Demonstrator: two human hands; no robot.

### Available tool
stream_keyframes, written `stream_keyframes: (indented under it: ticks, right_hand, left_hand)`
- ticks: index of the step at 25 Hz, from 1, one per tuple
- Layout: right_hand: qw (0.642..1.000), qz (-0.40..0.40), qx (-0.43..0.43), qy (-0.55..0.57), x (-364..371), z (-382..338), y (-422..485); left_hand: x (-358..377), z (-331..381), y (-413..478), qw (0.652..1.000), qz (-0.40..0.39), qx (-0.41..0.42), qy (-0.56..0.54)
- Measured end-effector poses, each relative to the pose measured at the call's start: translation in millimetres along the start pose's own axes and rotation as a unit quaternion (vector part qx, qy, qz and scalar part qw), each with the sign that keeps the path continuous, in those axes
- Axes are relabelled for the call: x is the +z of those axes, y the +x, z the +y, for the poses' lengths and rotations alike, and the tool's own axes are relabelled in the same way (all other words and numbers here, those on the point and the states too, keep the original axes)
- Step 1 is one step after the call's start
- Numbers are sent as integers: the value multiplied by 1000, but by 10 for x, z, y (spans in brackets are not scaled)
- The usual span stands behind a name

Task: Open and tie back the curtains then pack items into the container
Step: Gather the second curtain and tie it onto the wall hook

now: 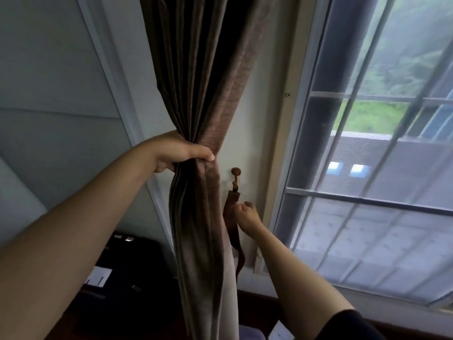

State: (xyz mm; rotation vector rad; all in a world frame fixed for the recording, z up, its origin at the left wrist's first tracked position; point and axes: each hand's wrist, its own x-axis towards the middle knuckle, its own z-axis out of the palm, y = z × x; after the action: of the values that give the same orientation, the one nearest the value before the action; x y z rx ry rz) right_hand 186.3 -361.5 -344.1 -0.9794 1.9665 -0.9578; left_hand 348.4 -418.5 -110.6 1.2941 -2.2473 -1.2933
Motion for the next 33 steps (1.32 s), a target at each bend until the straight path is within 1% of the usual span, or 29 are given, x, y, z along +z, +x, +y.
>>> stream_keyframes:
  ticks: [3, 7, 8, 11, 12, 15, 17, 18, 21, 25, 26, 28, 29, 30, 31, 32, 33]
  right_hand:
    - [994, -47, -24, -91, -122, -12, 299]
    - [979, -85, -51, -176, -83, 7, 616]
    - [978, -79, -65, -180, -66, 29, 658]
    - [987, -19, -105, -121, -42, 133, 653]
    - [987, -19, -116, -110, -51, 174, 604]
    - [987, -63, -133, -72, -218, 256, 416]
    - [977, -112, -153, -96, -442, 304, 285]
    - [970, -123, -161, -133, -589, 326, 224]
    - [946, -98, -181, -249, -1108, 411, 77]
    - [889, -74, -203, -405, -1651, 434, -126]
    - [868, -51, -219, -443, -1722, 417, -163]
    - [809, 9, -268, -523, -1799, 325, -217]
    - [786, 37, -288, -546, -1824, 286, -230]
    - [772, 62, -306, -553, -1838, 264, -251]
    - [766, 81, -319, -553, -1843, 266, -283]
    - [770, 92, -327, -540, -1864, 295, -307]
    - [787, 99, -321, -517, -1900, 318, -342]
  left_hand:
    - [-113, -67, 49, 999, 43, -12, -12]
    - [-268, -129, 100, 995, 96, -31, -16]
    - [-289, -139, 119, 993, 109, -34, -16]
    - [-257, -147, 178, 990, 131, -38, -25]
    - [-217, -143, 202, 990, 136, -37, -25]
    - [-36, -90, 276, 989, 141, -25, -21]
    - [100, -42, 334, 991, 136, -10, -14]
    - [164, -17, 366, 991, 135, -4, -10]
    - [342, 81, 424, 992, 128, 7, -3]
    - [603, 240, 472, 994, 109, 15, 16]
    - [675, 278, 473, 995, 100, 18, 13]
    - [808, 340, 446, 996, 87, 27, 4]
    - [870, 360, 424, 996, 84, 31, 3]
    - [929, 374, 402, 996, 83, 35, -1]
    - [986, 376, 385, 996, 81, 38, -5]
    - [1046, 378, 372, 996, 82, 39, -7]
    - [1104, 390, 362, 995, 92, 39, -5]
